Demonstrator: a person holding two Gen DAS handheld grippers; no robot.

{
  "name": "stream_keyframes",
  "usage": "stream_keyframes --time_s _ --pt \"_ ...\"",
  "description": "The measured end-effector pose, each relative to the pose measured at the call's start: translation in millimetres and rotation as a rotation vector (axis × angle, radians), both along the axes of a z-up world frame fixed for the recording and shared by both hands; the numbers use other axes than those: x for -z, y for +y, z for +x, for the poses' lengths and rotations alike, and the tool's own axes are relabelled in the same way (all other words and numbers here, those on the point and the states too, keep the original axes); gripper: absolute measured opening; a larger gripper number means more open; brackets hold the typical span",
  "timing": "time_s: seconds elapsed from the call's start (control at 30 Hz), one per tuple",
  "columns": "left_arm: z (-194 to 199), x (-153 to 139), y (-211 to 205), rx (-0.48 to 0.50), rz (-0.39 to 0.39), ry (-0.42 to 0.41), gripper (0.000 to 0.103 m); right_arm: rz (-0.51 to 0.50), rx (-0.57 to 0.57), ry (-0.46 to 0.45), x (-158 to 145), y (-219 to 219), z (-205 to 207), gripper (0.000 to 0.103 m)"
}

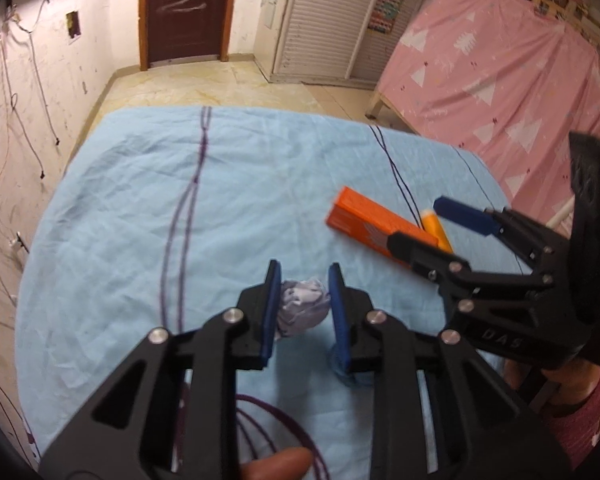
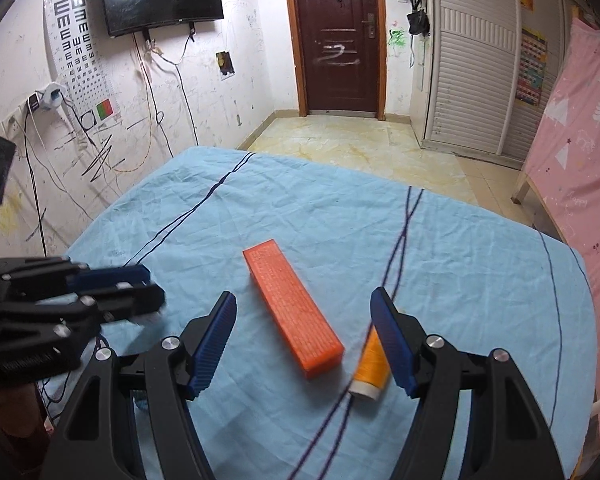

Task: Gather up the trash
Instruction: 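Grasp the crumpled paper with the left tool while the right tool grasps the orange box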

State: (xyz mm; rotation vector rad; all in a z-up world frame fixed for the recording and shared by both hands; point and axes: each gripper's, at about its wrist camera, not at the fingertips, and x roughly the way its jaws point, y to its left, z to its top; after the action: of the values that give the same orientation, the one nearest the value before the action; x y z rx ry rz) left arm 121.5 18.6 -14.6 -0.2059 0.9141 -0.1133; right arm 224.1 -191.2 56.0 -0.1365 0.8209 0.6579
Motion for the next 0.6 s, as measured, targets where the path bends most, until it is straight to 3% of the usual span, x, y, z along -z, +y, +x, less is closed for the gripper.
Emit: stream_keyframes --time_s 0.4,0.47,0.6 --pt "-2 -6 25 -0.039 -0.030 -0.019 0.022 -0.077 -0.030 0.027 14 26 10 0.063" --pt "-3 -6 25 -0.040 -0.032 -0.020 0.023 -0.096 -0.026 0.026 16 28 10 0.057" --pt "-4 -6 24 -0.040 -0.035 -0.020 0.023 -0.127 -0.012 0.021 20 28 11 0.029"
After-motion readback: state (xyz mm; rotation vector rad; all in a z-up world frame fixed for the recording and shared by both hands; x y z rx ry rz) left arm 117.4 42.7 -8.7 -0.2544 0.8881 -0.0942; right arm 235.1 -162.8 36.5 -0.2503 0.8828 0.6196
